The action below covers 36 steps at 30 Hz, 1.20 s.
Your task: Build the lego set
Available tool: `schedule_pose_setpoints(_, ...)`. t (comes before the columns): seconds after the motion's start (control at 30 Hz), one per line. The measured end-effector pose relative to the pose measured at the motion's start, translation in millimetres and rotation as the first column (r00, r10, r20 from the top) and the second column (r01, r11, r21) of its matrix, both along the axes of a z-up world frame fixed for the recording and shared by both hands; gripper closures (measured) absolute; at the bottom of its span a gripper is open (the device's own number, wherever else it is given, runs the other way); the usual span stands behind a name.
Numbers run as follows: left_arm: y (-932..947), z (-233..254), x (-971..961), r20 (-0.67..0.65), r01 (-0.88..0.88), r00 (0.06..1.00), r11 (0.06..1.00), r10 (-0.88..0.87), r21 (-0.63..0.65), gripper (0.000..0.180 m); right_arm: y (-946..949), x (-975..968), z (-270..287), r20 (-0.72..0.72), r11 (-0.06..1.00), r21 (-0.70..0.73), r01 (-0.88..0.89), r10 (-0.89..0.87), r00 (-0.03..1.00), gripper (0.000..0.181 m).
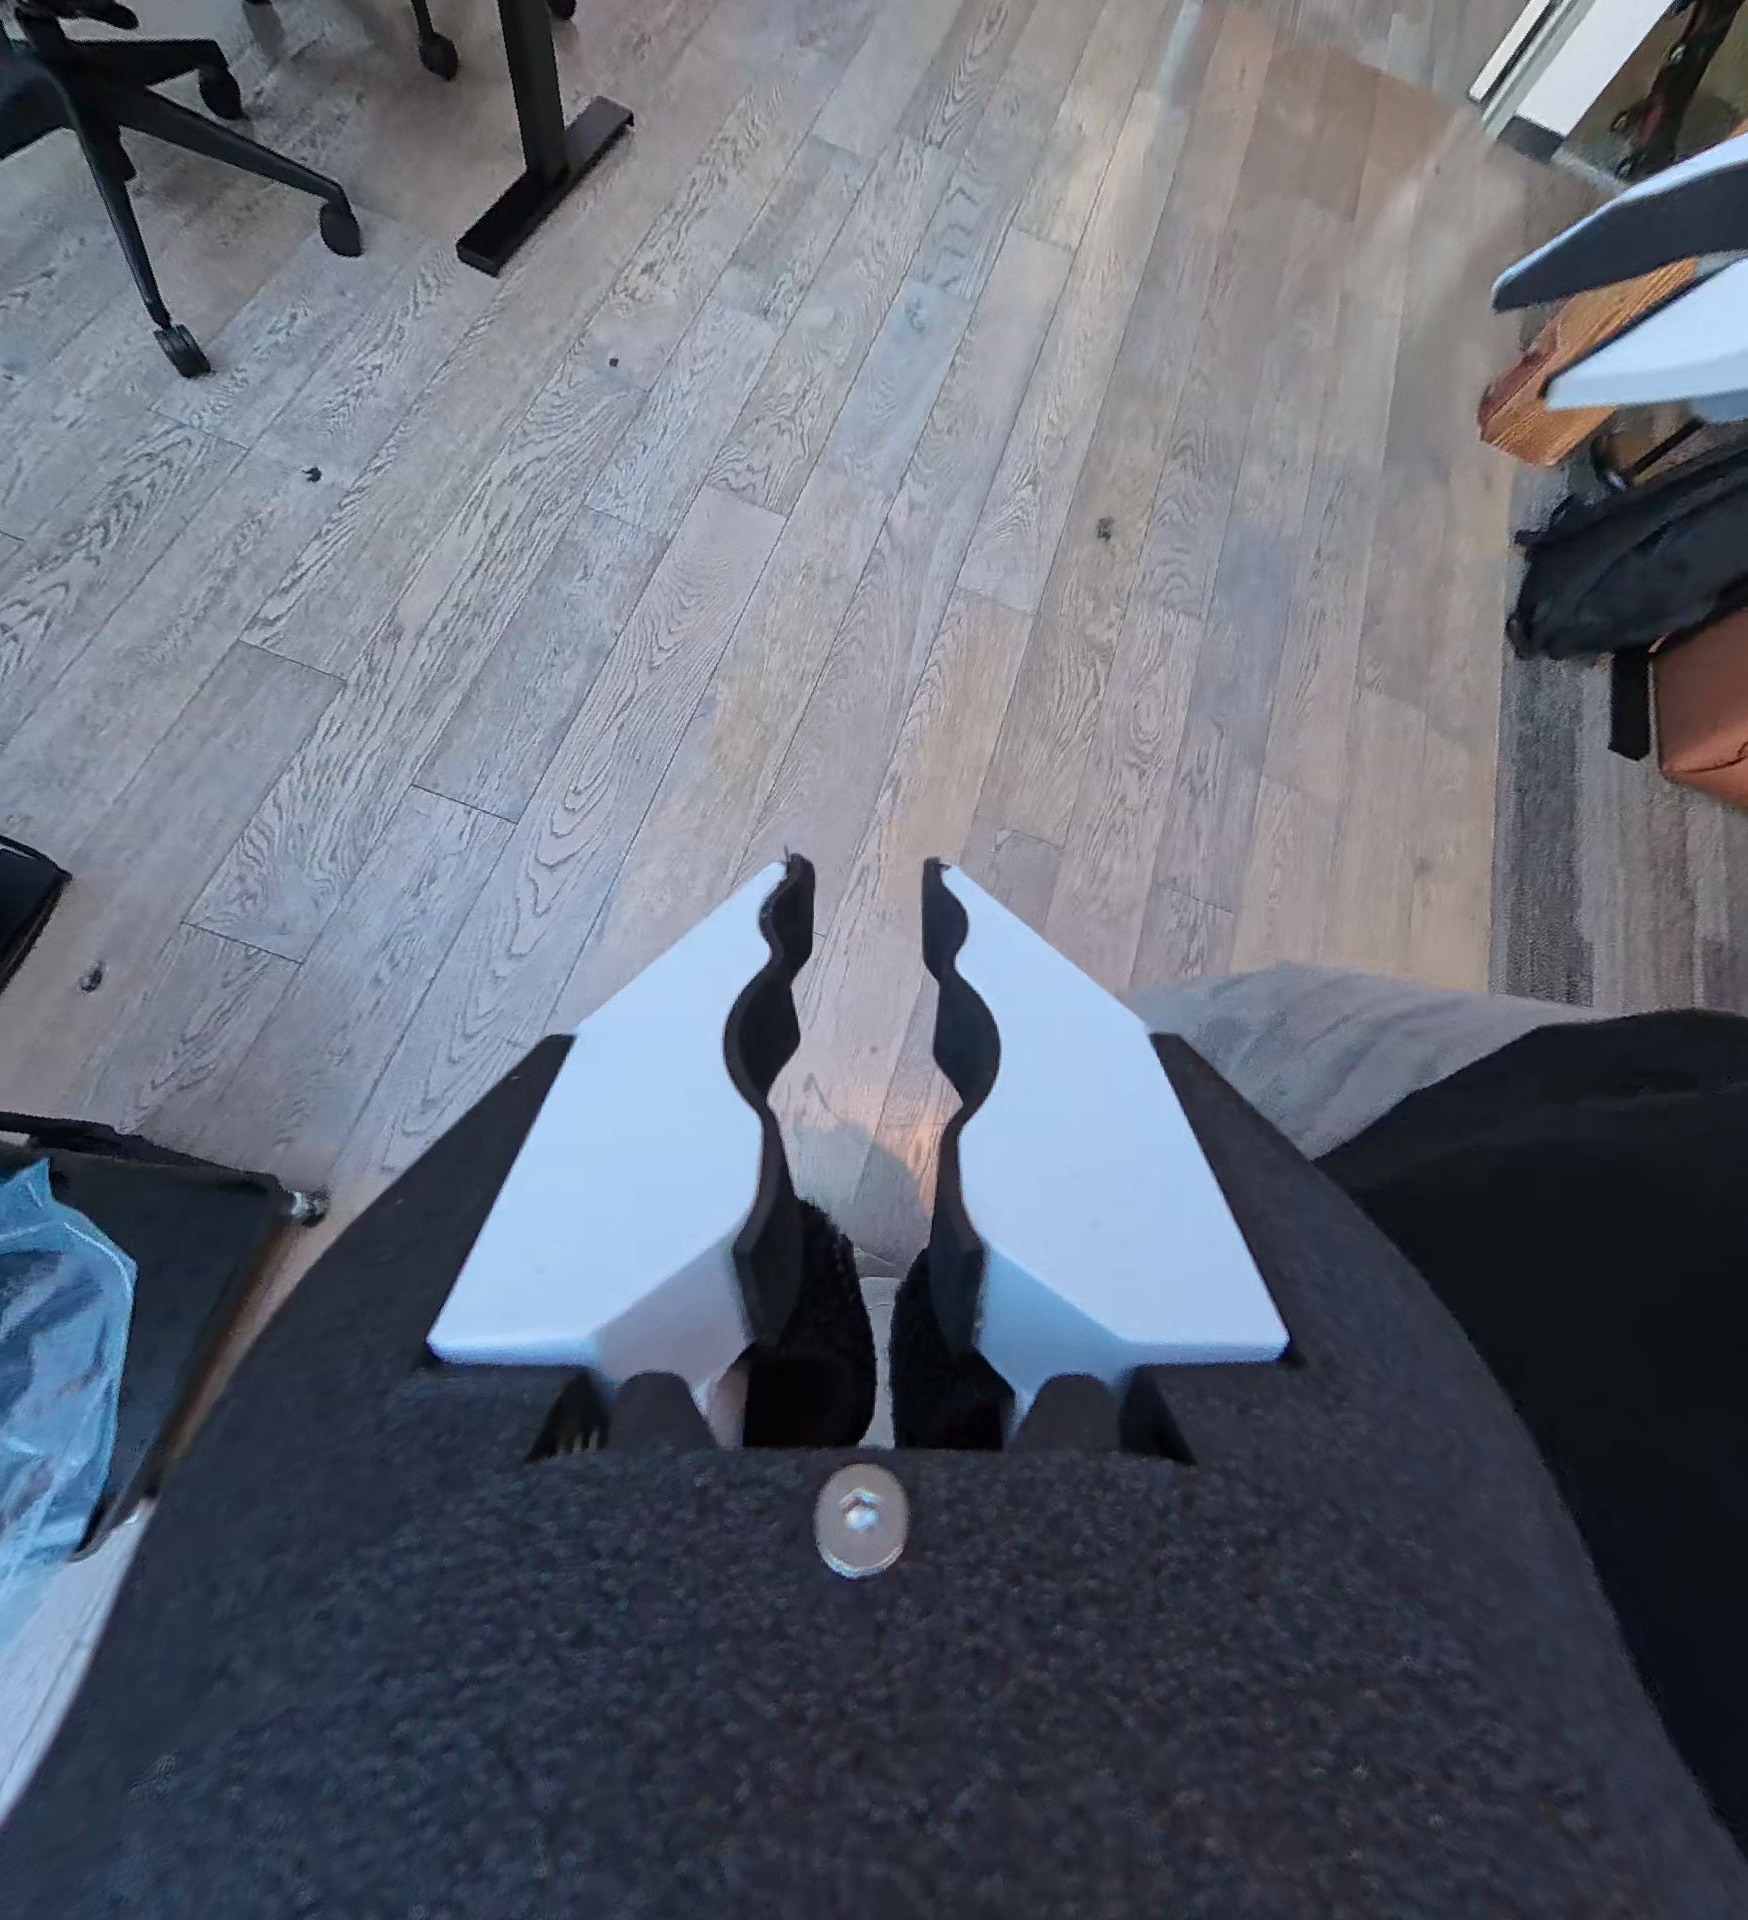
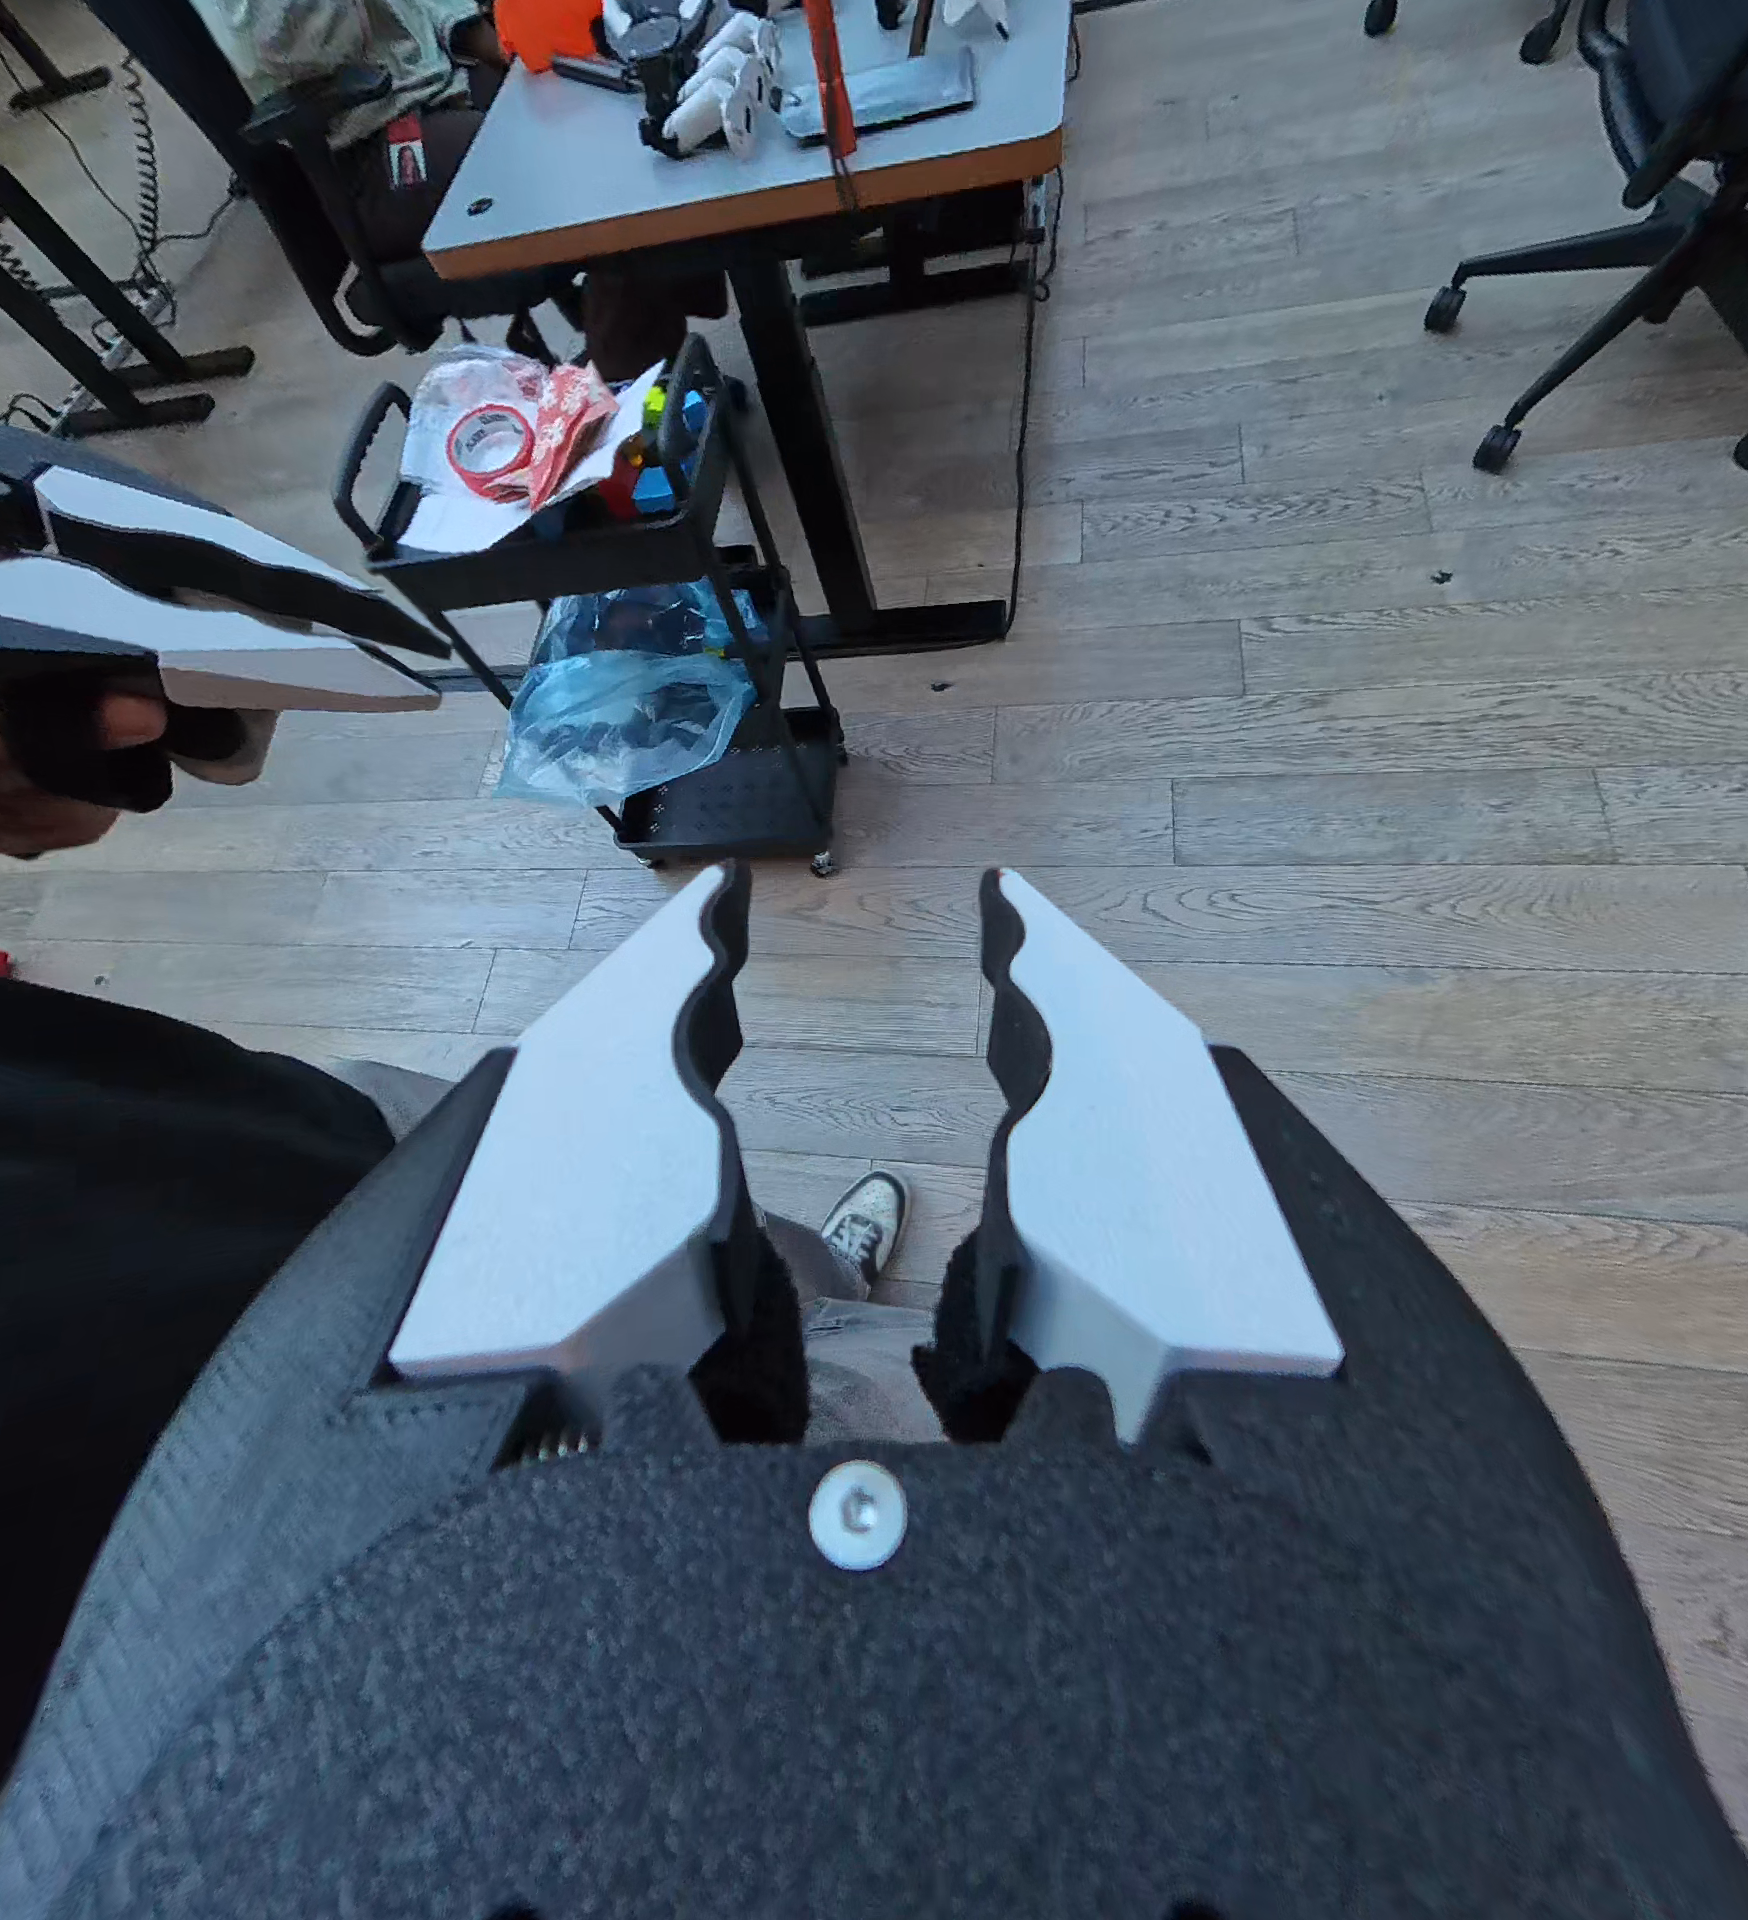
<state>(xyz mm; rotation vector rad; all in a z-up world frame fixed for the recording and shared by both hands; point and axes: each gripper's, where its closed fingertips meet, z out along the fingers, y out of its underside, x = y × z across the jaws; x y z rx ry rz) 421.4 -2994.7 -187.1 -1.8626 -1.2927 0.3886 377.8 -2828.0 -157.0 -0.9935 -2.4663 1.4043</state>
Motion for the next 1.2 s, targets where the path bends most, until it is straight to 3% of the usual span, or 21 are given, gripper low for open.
schedule_pose_setpoints(0.2,5,-8,-111,0.018,0.035,0.999,0.998,-0.036,0.052,0.161,16,-101,-4,0.005,0.995,-0.006,0.098,-0.097,0.995,0.137)
schedule_pose_setpoints(0.57,98,-14,-396,0.0,0.195,0.981,0.978,-0.195,-0.075,0.161,134,-347,-30,0.015,0.956,-0.059,0.288,-0.288,0.958,0.137)
schedule_pose_setpoints(0.77,163,14,-549,0.004,0.244,0.97,0.965,-0.244,-0.097,0.162,218,-497,-8,-0.023,0.937,-0.079,0.339,-0.342,0.939,0.137)
schedule_pose_setpoints(1.03,257,-3,-742,0.022,0.367,0.93,0.924,-0.366,-0.112,0.162,304,-682,7,-0.081,0.904,-0.086,0.42,-0.426,0.901,0.137)
schedule_pose_setpoints(1.2,317,-14,-888,-0.017,0.403,0.914,0.911,-0.406,-0.088,0.162,350,-807,-13,-0.048,0.873,-0.096,0.478,-0.484,0.874,0.137)
